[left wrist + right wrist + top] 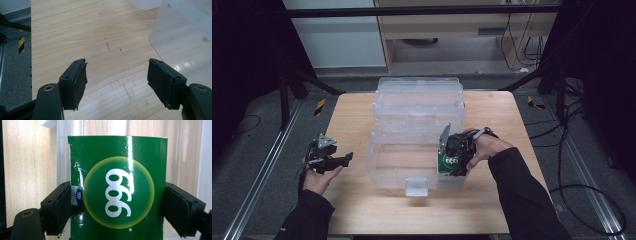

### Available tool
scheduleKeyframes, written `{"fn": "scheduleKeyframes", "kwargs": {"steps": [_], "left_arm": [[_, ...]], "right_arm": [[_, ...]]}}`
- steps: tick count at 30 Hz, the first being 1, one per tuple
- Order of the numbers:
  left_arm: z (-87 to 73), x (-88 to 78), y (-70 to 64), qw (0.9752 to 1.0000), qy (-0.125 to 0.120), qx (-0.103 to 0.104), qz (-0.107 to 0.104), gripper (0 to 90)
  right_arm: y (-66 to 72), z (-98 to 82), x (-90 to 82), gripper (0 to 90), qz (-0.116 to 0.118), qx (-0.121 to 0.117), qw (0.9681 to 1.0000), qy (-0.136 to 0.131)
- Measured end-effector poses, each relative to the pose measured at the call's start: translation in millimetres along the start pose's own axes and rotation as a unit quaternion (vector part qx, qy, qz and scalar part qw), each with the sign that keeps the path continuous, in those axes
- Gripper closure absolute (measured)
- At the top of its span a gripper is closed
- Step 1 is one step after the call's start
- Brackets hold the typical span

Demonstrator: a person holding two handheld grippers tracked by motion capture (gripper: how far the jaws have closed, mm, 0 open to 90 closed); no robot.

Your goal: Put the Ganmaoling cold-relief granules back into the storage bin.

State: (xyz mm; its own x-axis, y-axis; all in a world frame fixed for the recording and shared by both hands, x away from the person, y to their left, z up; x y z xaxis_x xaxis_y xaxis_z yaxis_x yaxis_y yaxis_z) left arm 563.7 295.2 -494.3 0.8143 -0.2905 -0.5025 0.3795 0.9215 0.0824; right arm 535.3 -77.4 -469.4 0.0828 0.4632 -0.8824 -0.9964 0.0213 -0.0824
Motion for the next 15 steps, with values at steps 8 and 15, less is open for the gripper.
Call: {"fn": "scheduleKeyframes", "kwargs": {"steps": [8,15], "left_arm": [[-0.4,0.1,0.1,1.0,0.001,0.0,-0.001,31.0],[-0.4,0.1,0.1,1.0,0.001,0.0,-0.001,31.0]], "right_arm": [[1.0,-1.1,1.4,16.5,-0.013,0.001,0.9999,0.01],[1.3,-2.2,1.7,15.8,-0.022,0.007,0.9996,0.015]]}}
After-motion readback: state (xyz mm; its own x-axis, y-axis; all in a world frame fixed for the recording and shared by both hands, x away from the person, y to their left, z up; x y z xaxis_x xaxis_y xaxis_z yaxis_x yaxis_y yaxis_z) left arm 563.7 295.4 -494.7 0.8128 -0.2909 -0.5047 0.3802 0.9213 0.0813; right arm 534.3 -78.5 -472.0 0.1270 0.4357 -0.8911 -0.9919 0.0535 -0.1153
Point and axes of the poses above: each handheld gripper's, and its own axes: x roughly forward along the jaws, z roughly out of its top, y roughly to its left, the point moved 9 cm from there along x, roughly forward along the jaws, and after that the axes turned 12 degrees about -y, right-handed, at the moved point
